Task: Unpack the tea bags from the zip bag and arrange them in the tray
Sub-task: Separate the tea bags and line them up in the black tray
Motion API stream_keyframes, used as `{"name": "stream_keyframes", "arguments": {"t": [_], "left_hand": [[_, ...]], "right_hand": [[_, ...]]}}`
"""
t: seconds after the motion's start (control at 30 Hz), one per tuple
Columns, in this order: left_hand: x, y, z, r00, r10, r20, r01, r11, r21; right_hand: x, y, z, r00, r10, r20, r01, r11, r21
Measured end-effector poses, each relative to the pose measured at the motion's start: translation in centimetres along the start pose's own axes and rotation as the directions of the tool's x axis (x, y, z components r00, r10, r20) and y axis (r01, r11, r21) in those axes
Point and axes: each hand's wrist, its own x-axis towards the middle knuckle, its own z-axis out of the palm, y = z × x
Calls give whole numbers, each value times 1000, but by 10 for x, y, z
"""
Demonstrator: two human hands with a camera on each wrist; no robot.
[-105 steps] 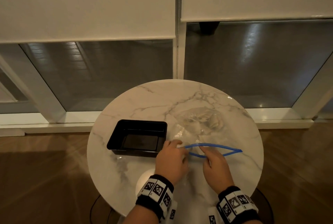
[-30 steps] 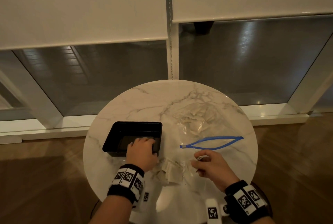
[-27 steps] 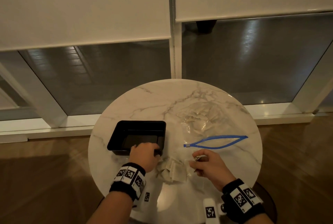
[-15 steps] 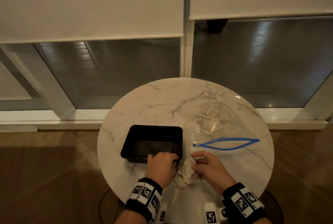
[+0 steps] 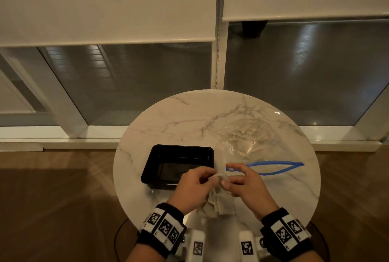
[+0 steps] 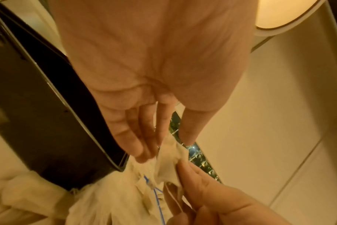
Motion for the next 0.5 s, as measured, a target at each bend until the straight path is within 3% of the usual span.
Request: {"name": "stream_keyframes", "arguments": {"t": [0.17, 0.27, 0.37, 0.43, 0.5], "left_hand": [[3, -4, -8, 993, 26, -111, -37, 994, -98], [4, -7, -14, 976, -14, -217, -27, 983, -183], [6, -10, -21, 970, -48, -239, -10, 971, -237], [8, -14, -29, 965, -38, -260, -13, 981, -191], [13, -17, -41, 958, -34, -283, 12, 997, -78]], "right_hand": [[3, -6, 7, 998, -48, -31, 48, 999, 9], [6, -5, 13, 997, -69, -23, 69, 997, 27], [14, -6, 22, 995, -82, -60, 85, 995, 46], [21, -9, 29, 994, -92, -55, 92, 996, 5], [30, -8, 35, 992, -120, -48, 111, 981, -157]]}}
